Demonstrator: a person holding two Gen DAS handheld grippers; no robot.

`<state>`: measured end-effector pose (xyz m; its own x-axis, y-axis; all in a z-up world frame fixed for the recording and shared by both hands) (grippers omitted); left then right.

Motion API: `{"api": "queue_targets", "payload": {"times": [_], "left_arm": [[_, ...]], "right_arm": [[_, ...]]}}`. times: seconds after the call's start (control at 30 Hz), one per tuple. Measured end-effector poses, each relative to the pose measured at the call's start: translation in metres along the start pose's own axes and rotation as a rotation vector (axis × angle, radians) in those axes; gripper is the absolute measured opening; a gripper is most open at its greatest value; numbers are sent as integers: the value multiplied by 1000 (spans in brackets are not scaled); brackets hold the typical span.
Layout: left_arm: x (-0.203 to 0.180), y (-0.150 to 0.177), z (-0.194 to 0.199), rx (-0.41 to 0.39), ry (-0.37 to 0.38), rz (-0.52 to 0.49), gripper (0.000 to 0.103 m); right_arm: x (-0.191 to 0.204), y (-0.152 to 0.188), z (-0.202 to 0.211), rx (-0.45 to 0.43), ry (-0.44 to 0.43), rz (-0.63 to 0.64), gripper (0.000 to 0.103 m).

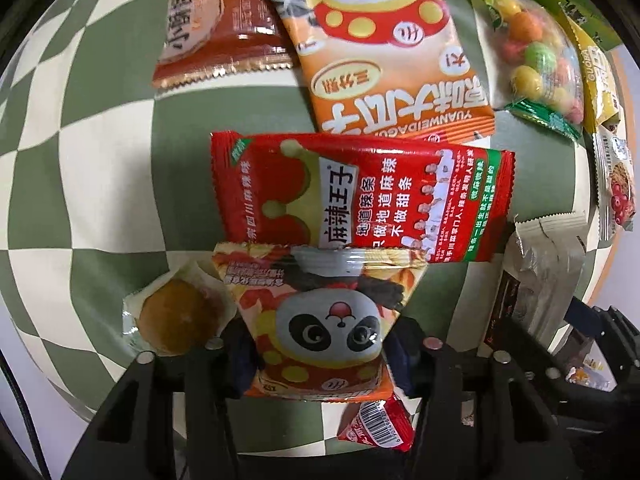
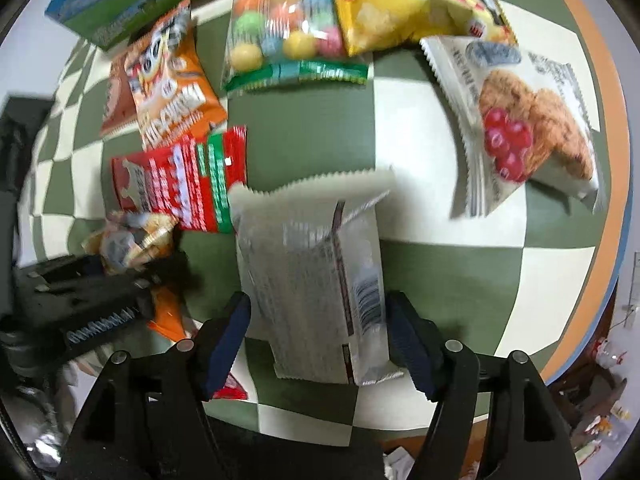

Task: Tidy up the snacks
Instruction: 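Grasp the panda-print orange bag with the left tool while the right tool grasps a white packet, then lower both packets into the box and open both tools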

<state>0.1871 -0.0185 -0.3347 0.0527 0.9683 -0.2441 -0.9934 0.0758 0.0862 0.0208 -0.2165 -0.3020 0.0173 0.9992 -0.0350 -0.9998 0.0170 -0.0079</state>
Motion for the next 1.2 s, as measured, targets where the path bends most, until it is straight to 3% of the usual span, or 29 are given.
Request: {"api": "queue_targets", "payload": {"times": [0.07, 0.3, 0.5, 0.7, 0.83, 0.97, 1.2], "left_arm": [[-3, -1, 9, -19, -4, -12, 44], [-27, 7, 66, -136, -5, -83, 44], [-40, 7, 138, -253, 62, -120, 44], [-48, -42, 222, -373, 135, -147, 44], [-51, -96, 266, -425, 150, -154, 44], [-54, -143, 276, -434, 139, -142, 44], [-41, -239, 260, -375, 37, -110, 44]], "right_arm": [[3, 14, 1, -29, 44, 9, 60], [-9, 26, 37, -94, -31, -32, 58], [-22, 12, 101, -188, -133, -51, 58], [-33, -21, 173, -307, -215, -74, 58], [-39, -67, 208, -365, -247, -98, 58], [-54, -124, 225, -402, -219, -138, 59], [-56, -245, 211, -331, -105, -152, 58]]}}
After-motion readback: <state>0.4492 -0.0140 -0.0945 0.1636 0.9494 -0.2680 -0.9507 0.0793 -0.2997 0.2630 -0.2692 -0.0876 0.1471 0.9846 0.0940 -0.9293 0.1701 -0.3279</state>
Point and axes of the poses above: each gripper's, at about its wrist camera, not at the fingertips, and z roughly against the way its jaws point, x to its left, y to its underside, the point moved 1 cm from there along -z, roughly the way its jaws point, and after that the axes turned 9 degrees about y, right-handed, at the moved point
